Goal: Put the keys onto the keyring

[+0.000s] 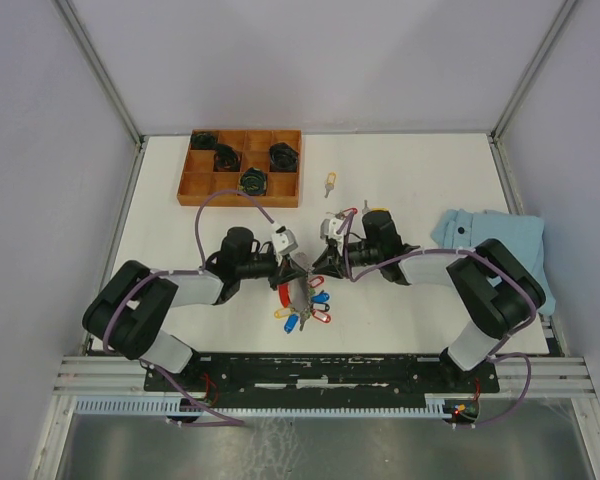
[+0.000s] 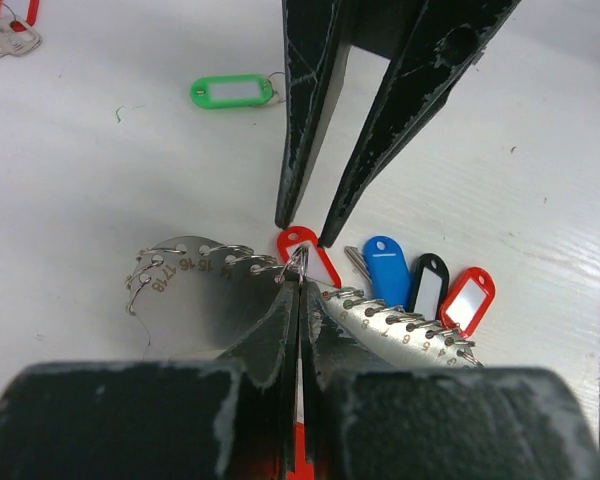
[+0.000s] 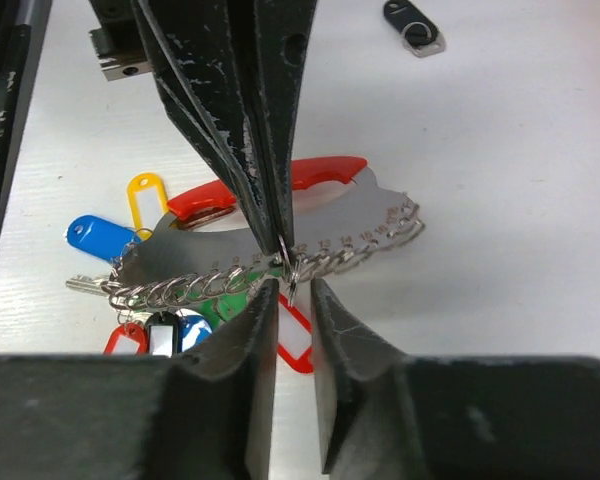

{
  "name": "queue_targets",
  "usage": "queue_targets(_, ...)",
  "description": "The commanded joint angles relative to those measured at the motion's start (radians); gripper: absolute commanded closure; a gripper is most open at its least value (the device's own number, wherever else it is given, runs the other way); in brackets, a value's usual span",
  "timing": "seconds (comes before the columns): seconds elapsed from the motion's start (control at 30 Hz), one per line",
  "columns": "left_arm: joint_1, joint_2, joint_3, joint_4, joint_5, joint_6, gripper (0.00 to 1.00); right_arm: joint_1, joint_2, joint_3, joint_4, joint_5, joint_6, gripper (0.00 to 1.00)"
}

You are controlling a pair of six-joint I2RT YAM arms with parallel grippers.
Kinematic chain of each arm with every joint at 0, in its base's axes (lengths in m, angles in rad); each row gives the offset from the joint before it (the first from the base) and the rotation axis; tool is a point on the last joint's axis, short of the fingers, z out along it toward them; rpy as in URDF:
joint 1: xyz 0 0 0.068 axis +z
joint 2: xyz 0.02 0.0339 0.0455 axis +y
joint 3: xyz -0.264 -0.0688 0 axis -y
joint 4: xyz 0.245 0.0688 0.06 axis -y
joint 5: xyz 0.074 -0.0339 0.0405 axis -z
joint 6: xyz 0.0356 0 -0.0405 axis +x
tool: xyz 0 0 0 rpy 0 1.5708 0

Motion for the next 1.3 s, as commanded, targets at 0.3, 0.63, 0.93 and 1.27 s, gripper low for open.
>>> queue_targets(0.3, 0.001, -0.056, 0.055, -0.042, -0.12, -0.117, 0.97, 0.001, -0.216, -0.023, -0.193, 0.314, 0.243, 0.42)
queue_targets(0.63, 0.002, -0.058, 0.091, -0.119, -0.171, -0.168, 0.97, 0.014, -0.201, 0.08, -0.413, 0.569, 0.419, 0.33)
queue_targets(0.93, 0.002, -0.075, 0.098, -0.146, -0.252, -0.219, 0.97, 0.014, -0.226, 0.193, -0.827, 0.853, 0.582, 0.31)
queue_targets(1.27, 0.003, -0.117, 0.087, -0.145, -0.408, -0.357, 0.97, 0.011, -0.154, 0.223, -0.881, 0.935, 0.743, 0.4)
